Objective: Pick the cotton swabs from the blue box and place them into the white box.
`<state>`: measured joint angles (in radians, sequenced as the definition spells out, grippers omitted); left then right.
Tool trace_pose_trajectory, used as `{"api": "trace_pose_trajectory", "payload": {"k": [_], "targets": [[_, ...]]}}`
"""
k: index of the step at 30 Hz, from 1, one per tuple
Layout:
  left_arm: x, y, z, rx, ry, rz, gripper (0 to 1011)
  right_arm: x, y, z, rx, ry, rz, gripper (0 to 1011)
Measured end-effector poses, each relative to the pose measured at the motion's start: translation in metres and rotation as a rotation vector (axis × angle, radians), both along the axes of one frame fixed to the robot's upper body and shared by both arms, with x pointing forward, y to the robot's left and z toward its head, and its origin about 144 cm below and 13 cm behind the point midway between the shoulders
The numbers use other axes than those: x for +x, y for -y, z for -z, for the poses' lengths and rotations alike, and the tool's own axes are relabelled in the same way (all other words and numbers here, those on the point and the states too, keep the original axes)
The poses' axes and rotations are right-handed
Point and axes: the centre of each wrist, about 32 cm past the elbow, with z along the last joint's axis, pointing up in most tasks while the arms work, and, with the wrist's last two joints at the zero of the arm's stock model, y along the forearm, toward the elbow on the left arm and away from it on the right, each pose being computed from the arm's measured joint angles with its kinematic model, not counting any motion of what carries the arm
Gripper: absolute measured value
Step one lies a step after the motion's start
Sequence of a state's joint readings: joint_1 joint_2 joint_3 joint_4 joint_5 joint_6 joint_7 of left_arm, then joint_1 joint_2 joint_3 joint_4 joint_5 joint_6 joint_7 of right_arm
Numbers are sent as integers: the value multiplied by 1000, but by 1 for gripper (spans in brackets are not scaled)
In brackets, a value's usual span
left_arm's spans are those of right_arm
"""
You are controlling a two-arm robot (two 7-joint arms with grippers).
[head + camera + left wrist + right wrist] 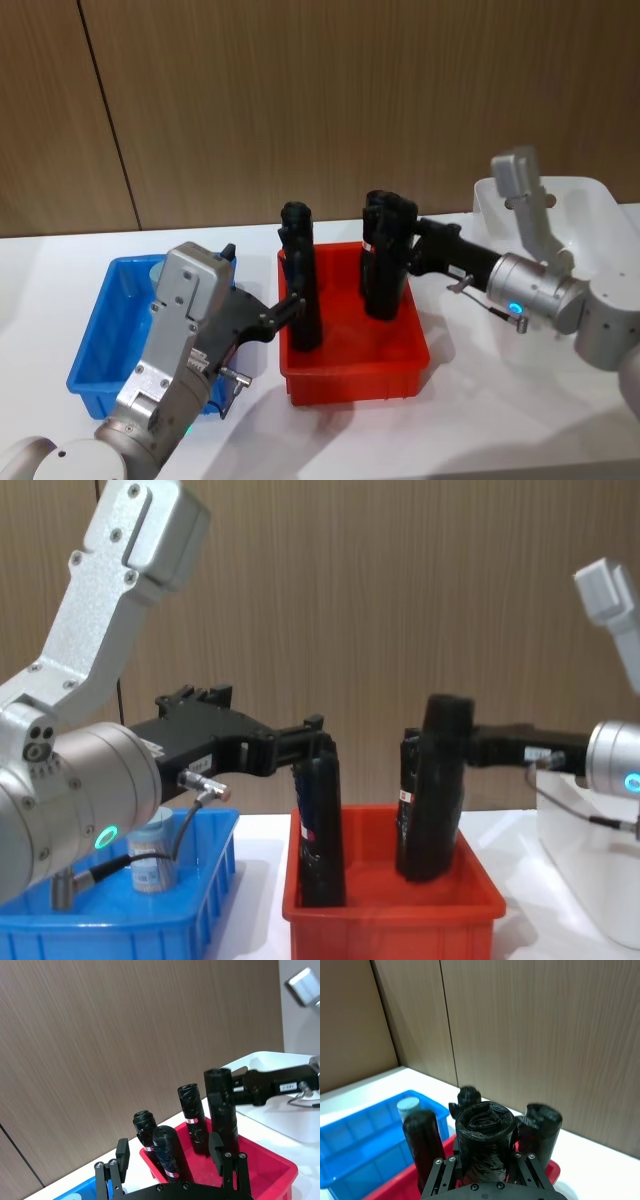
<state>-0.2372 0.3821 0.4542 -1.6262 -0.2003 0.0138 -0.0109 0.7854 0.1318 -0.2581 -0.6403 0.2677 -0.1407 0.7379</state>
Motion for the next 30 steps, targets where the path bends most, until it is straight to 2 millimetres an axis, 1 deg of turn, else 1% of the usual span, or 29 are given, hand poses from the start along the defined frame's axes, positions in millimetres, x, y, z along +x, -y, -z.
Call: {"api": "trace_pose_trajectory", "payload": {"k": [2, 4, 7, 9, 13, 15, 17, 22, 30], "targets": [[0, 0, 0, 0, 0, 0, 1000, -3, 2, -3, 4, 6, 4, 453], [0, 0, 0, 0, 0, 0, 1000, -6, 4, -11, 14, 28, 7, 443], [0, 0, 0, 0, 0, 0, 999, -9, 6, -19, 21, 47, 12, 443], [0, 0, 0, 0, 0, 0, 1000, -14, 10, -27, 29, 68, 21, 443], [0, 0, 0, 0, 0, 0, 999, -19, 13, -35, 35, 89, 33, 442], [0, 0, 0, 0, 0, 0, 1000, -24, 17, -43, 40, 110, 49, 443], [0, 0, 0, 0, 0, 0, 1000, -25, 18, -45, 41, 115, 52, 442], [0, 0, 0, 0, 0, 0, 1000, -32, 26, -57, 41, 147, 88, 442], [0, 0, 0, 0, 0, 0, 1000, -42, 41, -71, 26, 189, 166, 443]]}}
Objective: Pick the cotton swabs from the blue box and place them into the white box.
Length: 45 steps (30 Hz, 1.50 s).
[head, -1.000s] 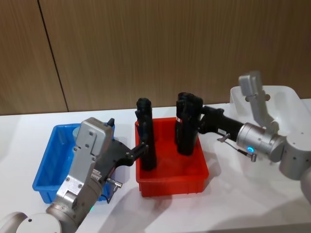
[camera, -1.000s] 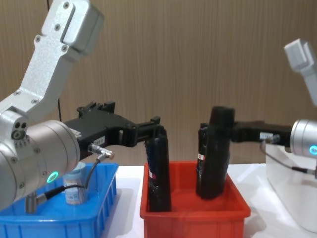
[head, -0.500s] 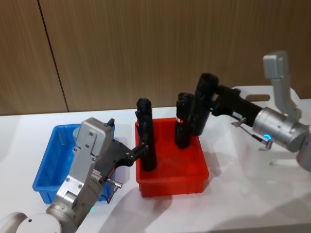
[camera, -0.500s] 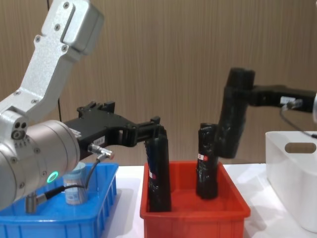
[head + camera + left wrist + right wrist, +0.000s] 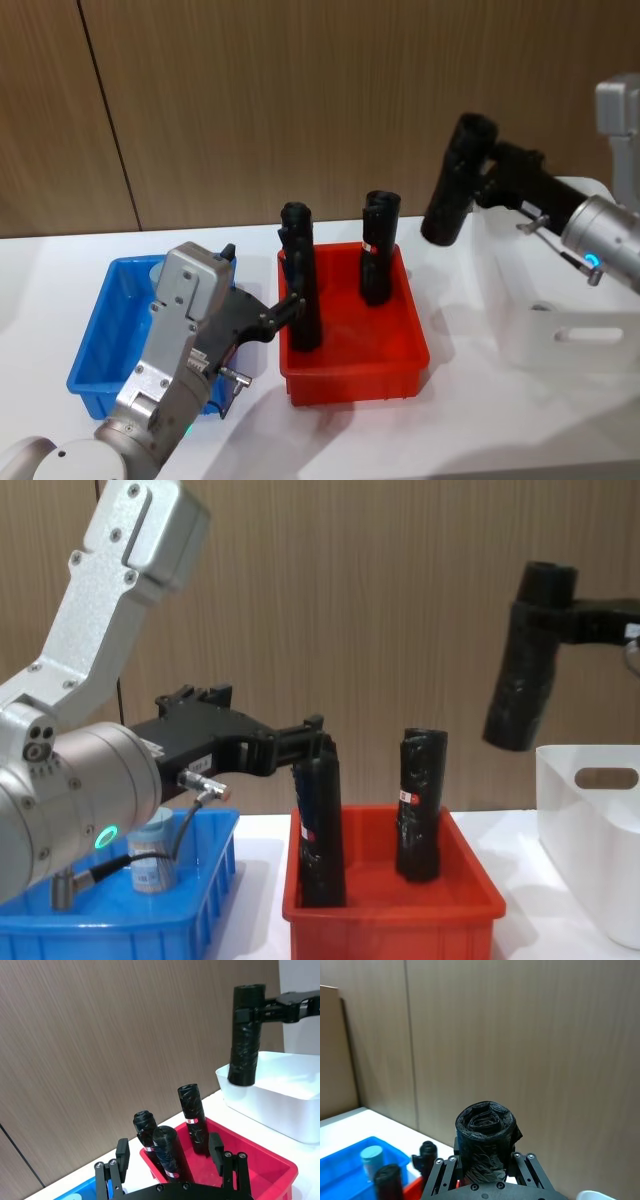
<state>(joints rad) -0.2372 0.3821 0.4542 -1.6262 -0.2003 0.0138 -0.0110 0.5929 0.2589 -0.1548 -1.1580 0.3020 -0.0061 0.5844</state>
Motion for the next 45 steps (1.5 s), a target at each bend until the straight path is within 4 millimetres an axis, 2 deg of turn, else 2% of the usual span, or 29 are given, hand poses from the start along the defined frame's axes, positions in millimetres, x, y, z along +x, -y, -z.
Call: {"api": "trace_pose_trajectory", "payload": {"k": [17, 28, 40, 41, 45], "targets": [[0, 0, 0, 0, 0, 0, 1000, -5, 39, -8, -69, 12, 208, 442], [0, 0, 0, 0, 0, 0, 1000, 1, 67, 5, -117, -47, 324, 442], [0, 0, 0, 0, 0, 0, 1000, 9, 85, 22, -119, -126, 375, 443], [0, 0, 0, 0, 0, 0, 1000, 11, 87, 24, -118, -136, 379, 446], [0, 0, 0, 0, 0, 0, 1000, 12, 90, 27, -116, -152, 381, 564]]}}
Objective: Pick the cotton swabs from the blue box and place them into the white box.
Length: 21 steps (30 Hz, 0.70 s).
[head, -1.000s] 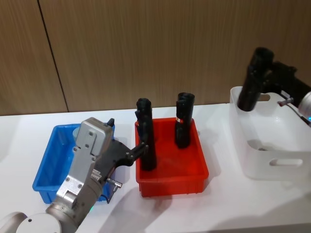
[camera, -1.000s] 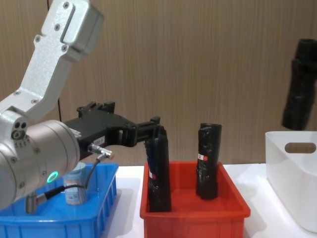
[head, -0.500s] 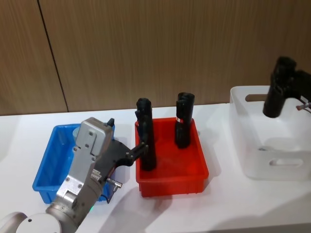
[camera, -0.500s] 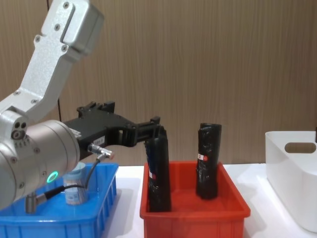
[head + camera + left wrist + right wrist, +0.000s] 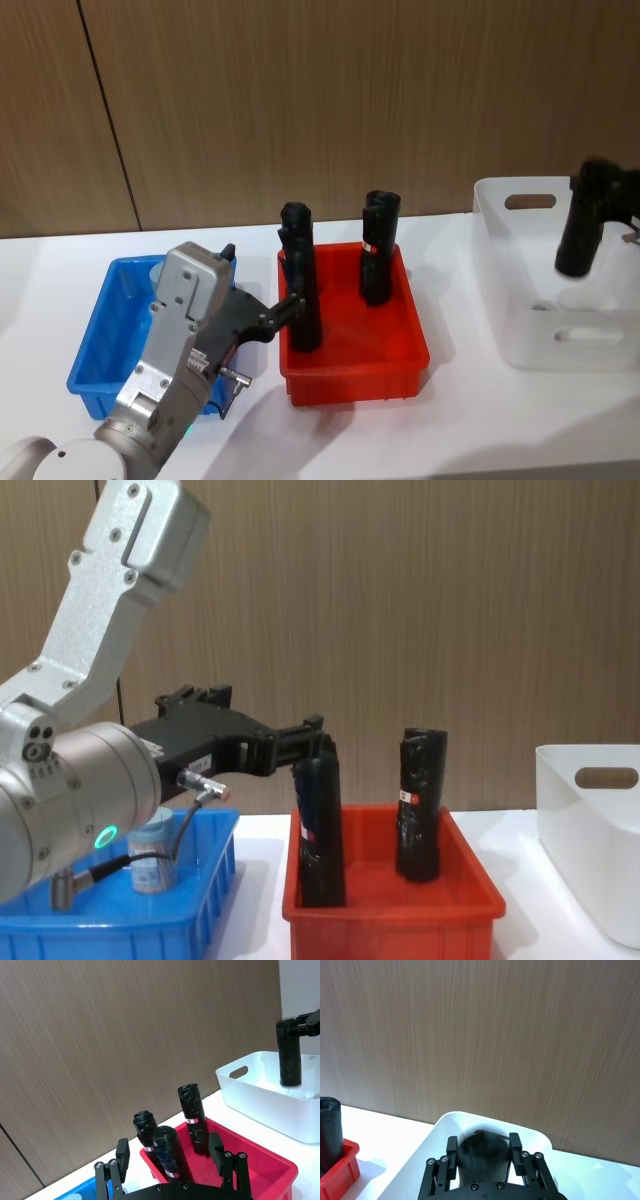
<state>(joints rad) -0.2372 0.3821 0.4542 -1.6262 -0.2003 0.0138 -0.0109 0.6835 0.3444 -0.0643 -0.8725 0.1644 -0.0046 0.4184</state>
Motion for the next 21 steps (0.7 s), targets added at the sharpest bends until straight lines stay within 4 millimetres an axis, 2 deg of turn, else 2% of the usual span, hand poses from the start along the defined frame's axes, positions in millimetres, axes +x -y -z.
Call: {"api": "trace_pose_trajectory", "payload": {"k": [3, 6, 10, 13, 16, 21], "targets": [[0, 0, 0, 0, 0, 0, 1000, 2, 3, 3, 4, -11, 1, 645], [0, 0, 0, 0, 0, 0, 1000, 3, 5, 6, 8, -18, 1, 778], [0, 0, 0, 0, 0, 0, 1000, 3, 6, 8, 12, -21, 1, 849], [0, 0, 0, 0, 0, 0, 1000, 4, 8, 9, 15, -21, 0, 967], [0, 0, 0, 0, 0, 0, 1000, 3, 9, 10, 18, -20, 0, 1002], [0, 0, 0, 0, 0, 0, 999, 3, 10, 11, 22, -20, -1, 1002]]}}
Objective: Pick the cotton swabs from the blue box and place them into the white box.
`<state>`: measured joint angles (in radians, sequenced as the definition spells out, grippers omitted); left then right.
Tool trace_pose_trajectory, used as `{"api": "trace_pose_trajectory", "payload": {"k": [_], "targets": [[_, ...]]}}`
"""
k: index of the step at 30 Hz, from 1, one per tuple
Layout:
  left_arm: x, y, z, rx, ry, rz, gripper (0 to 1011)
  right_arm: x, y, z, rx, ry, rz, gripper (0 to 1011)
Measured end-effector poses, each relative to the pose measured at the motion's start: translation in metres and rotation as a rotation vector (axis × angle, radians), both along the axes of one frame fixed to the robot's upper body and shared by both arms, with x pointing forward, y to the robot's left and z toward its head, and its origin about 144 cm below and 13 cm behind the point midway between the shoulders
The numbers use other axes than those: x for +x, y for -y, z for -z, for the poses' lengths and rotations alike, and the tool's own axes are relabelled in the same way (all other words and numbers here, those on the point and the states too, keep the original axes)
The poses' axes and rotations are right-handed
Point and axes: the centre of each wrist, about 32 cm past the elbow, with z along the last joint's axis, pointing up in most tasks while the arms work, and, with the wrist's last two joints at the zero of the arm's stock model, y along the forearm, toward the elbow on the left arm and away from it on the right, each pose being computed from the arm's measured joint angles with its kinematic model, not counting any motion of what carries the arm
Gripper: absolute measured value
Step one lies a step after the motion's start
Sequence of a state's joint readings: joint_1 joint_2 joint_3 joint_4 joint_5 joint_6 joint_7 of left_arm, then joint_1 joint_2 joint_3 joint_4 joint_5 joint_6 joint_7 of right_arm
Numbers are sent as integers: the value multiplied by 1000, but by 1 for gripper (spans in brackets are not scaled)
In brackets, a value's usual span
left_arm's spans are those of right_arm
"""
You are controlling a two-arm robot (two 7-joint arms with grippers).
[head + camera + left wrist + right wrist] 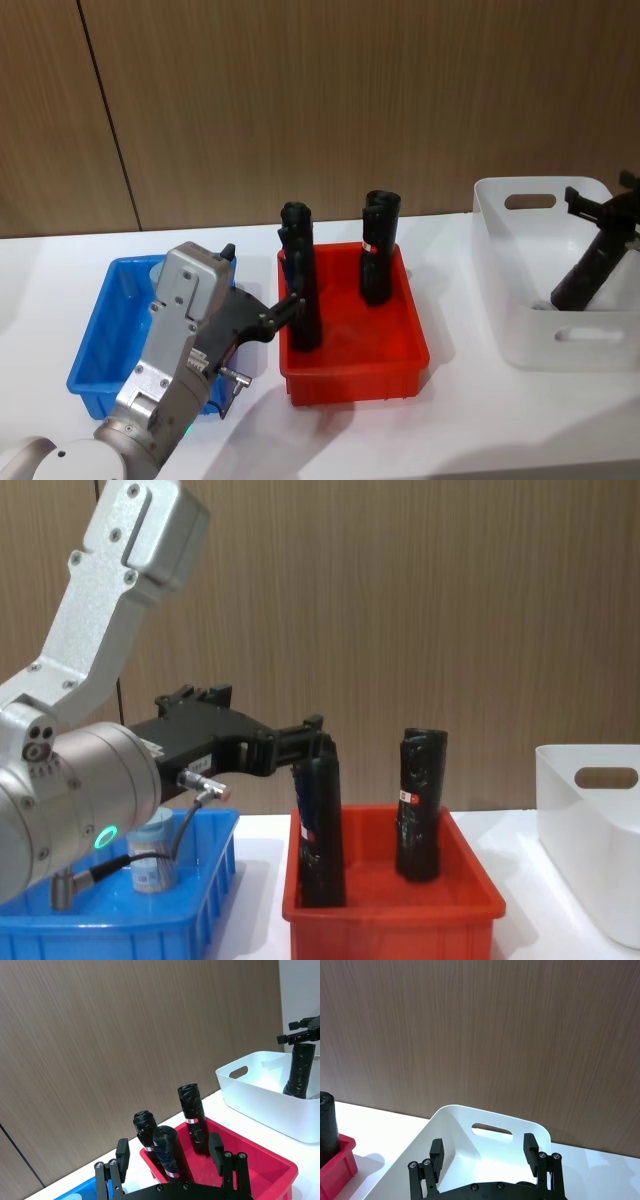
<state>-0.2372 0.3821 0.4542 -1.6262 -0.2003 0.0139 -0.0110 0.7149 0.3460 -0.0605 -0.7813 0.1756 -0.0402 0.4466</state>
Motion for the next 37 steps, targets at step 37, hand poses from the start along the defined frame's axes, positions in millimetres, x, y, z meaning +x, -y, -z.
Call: {"api": "trace_pose_trajectory", "payload": {"k": [37], "targets": [[0, 0, 0, 0, 0, 0, 1000, 0, 2, 2, 6, 1, 0, 1002]]}}
